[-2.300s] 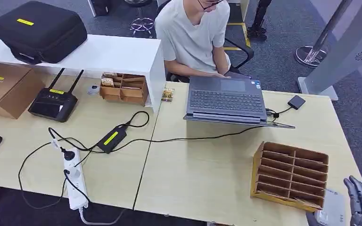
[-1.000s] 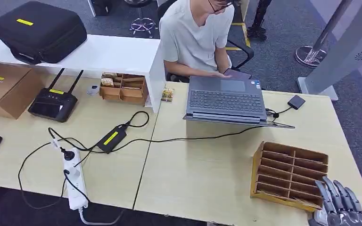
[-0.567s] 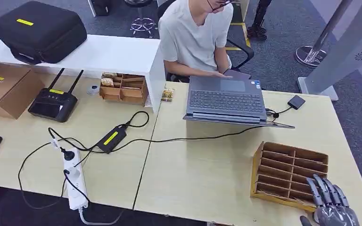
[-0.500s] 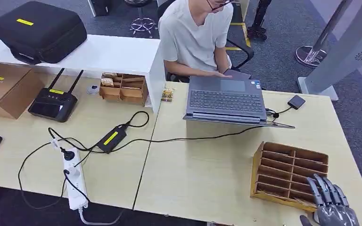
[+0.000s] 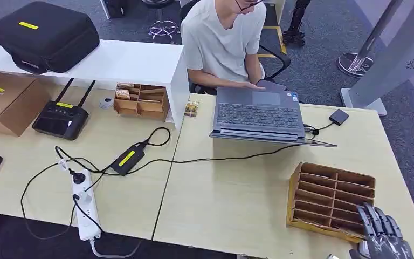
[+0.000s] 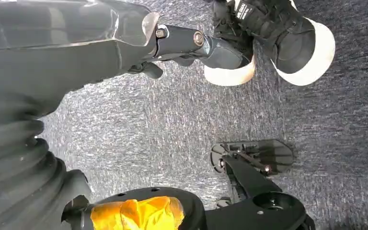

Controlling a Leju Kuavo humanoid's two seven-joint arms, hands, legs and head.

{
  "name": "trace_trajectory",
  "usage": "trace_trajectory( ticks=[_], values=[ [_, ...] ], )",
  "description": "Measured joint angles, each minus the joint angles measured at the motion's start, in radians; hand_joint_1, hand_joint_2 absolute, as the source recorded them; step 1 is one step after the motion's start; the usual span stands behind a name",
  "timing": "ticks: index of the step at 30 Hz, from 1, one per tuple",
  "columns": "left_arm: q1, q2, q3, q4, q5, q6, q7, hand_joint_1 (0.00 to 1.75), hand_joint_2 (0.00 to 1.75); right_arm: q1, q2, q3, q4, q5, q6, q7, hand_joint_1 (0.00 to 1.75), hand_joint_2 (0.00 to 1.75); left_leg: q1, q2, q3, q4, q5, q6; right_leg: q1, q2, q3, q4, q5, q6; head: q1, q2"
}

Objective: Pass the card to the sensor for recognition and then transmit it.

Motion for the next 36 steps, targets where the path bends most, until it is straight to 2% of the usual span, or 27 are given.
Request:
trace_trajectory(
  ticks=[19,20,36],
  values=[
    [0.000,0.000,0.000,0.000,0.003,0.003,0.003,0.00,1.75,-0.005,0.010,-0.008,0.024,0.016,0.006,-0.008,0.00,1.75,0.000,0.000,0.000,0.000,0.000,0.000,0.000,0.000,0.000,0.000,0.000,0.000,0.000,0.000],
    [0.000,0.000,0.000,0.000,0.003,0.003,0.003,0.00,1.75,-0.005,0.011,-0.009,0.024,0.016,0.006,-0.008,1.75,1.75,0.000,0.000,0.000,0.000,0.000,0.000,0.000,0.000,0.000,0.000,0.000,0.000,0.000,0.000],
    [0.000,0.000,0.000,0.000,0.003,0.002,0.003,0.00,1.75,-0.021,0.030,-0.018,0.022,-0.001,0.007,-0.032,1.75,1.75,0.000,0.001,0.001,0.000,0.000,0.000,0.000,0.001,0.001,0.000,0.000,0.000,0.000,0.000]
  ],
)
